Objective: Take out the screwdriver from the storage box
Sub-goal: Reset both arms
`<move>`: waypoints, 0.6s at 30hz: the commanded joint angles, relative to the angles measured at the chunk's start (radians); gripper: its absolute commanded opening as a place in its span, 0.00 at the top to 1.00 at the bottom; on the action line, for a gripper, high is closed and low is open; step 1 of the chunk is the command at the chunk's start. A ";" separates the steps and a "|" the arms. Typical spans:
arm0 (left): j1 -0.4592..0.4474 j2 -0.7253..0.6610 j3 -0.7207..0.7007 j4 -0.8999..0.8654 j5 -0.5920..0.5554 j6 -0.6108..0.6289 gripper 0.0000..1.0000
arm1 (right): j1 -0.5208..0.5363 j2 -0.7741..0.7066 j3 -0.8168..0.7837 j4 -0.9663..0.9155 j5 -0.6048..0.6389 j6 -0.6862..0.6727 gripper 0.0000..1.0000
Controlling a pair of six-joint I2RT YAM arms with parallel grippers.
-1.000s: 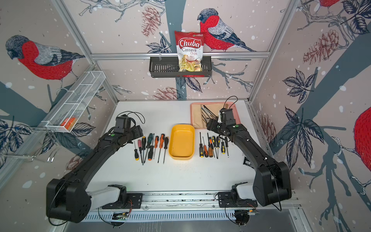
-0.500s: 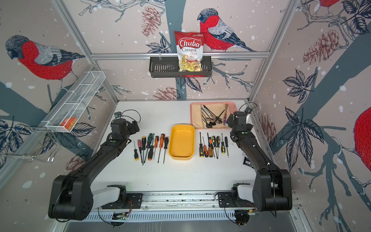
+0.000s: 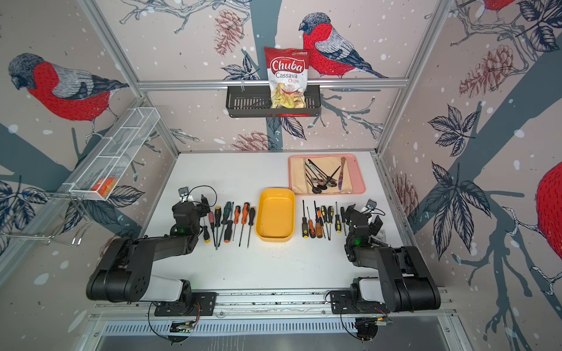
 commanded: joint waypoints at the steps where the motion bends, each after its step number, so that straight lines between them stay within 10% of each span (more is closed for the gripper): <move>1: 0.000 0.093 -0.082 0.385 0.057 0.048 0.10 | -0.009 0.088 -0.034 0.388 -0.078 -0.090 0.00; 18: -0.013 0.100 -0.075 0.374 0.102 0.084 0.03 | -0.041 0.174 0.047 0.322 -0.154 -0.085 0.00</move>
